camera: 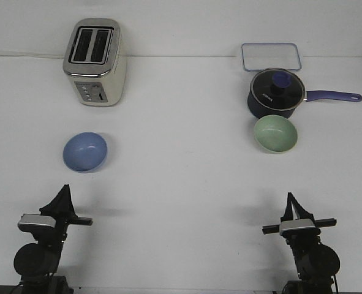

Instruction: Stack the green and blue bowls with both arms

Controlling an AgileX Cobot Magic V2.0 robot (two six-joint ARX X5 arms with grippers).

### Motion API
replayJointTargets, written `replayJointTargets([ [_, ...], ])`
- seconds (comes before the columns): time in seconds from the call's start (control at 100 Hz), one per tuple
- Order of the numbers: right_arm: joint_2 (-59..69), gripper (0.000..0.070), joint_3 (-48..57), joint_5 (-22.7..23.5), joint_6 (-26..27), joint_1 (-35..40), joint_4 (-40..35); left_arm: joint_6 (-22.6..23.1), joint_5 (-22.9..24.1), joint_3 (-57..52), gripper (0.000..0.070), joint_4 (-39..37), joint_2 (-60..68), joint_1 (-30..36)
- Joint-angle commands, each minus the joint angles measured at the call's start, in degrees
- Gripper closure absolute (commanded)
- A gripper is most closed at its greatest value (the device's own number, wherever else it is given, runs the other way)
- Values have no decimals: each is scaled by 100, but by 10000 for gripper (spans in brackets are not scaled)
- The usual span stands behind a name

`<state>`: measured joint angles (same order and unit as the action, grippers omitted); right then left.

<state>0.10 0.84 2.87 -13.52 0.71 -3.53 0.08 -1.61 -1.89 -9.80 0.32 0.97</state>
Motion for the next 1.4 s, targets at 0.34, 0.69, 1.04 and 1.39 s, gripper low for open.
replayJointTargets([
  [0.34, -2, 694, -11, 11, -20, 9, 74, -31, 9, 109, 686, -57, -7, -4],
  [0.69, -2, 694, -11, 13, 7, 9, 76, -31, 9, 109, 686, -57, -7, -4],
  [1.04, -2, 694, -11, -39, 2061, 9, 348, -31, 9, 109, 686, -57, -7, -4],
  [1.39, 461, 696, 1196, -345, 3425, 2, -791, -33, 9, 109, 686, -57, -7, -4],
])
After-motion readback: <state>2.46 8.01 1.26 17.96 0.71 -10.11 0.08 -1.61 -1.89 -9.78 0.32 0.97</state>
